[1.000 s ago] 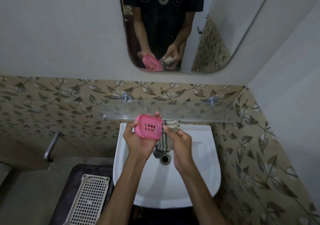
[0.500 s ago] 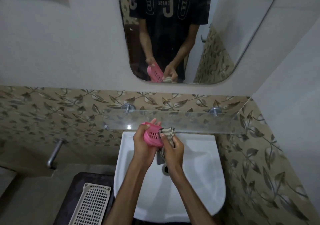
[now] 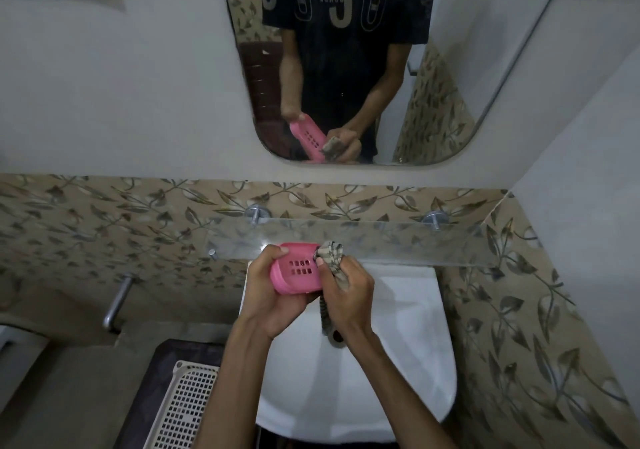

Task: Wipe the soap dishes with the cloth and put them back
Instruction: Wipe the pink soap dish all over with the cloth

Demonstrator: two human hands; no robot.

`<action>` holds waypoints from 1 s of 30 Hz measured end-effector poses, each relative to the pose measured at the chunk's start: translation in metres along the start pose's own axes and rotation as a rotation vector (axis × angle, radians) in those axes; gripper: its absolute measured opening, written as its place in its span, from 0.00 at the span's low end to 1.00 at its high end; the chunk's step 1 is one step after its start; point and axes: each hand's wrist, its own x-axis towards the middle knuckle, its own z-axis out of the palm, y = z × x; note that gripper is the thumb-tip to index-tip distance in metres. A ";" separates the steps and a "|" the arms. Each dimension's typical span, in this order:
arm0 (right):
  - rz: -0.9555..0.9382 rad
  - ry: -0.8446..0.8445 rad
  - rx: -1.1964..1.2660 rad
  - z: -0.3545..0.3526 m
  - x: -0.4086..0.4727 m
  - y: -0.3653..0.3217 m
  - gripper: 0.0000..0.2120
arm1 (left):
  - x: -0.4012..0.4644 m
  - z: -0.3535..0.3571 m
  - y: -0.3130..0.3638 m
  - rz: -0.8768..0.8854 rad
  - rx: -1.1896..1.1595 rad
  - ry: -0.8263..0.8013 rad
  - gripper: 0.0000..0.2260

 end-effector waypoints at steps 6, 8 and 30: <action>-0.137 0.068 -0.162 -0.005 0.007 0.000 0.11 | 0.000 0.008 -0.015 0.071 -0.100 0.019 0.18; -0.181 0.145 -0.219 -0.008 0.012 -0.003 0.06 | 0.000 0.012 -0.019 0.111 -0.142 0.053 0.19; -0.132 -0.340 -0.086 -0.027 0.027 -0.019 0.20 | 0.015 0.018 0.001 0.285 -0.014 -0.199 0.45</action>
